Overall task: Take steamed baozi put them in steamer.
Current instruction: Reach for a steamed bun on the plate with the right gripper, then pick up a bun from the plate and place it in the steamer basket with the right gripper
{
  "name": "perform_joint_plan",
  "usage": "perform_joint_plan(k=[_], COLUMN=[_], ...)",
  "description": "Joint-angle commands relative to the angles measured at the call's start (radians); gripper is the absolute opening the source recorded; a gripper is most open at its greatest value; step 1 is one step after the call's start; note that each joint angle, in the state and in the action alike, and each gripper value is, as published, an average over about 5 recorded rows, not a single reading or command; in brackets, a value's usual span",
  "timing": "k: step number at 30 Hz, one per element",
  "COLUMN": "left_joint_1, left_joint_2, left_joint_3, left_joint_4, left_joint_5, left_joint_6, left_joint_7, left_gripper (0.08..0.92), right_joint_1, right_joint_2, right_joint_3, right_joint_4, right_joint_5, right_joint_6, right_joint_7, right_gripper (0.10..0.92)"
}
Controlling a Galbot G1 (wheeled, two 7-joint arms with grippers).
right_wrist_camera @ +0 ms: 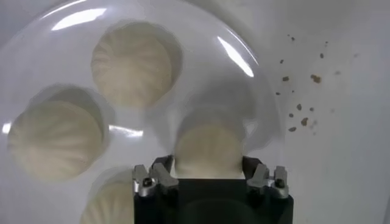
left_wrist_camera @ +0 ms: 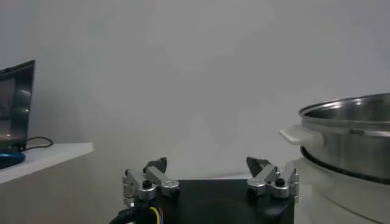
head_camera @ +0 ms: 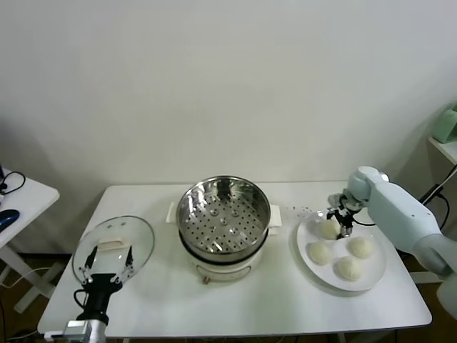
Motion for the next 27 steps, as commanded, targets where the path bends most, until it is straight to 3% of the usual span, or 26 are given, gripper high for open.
perform_joint_plan(k=[1,16,27], left_joint_1=[0.001,0.021,0.025], left_joint_2=[-0.001,0.002,0.002], left_joint_3=[-0.003,-0.016,-0.013], left_joint_4=[-0.001,-0.009,-0.013], left_joint_5=[0.000,0.007,0.027], left_joint_6=[0.000,0.002,0.002], left_joint_7=[-0.001,0.009,0.013], left_gripper=[0.823,0.823,0.823], right_joint_1=[0.016,0.412,0.623], right_joint_2=[-0.009,-0.078,0.045], right_joint_3=[0.007,-0.279,-0.385], right_joint_4=[0.035,0.407,0.591], right_joint_5=[0.002,0.112,0.121], right_joint_6=[0.013,0.206,0.320], right_joint_7=[0.003,-0.010,-0.001], right_gripper=[0.697,0.694,0.696])
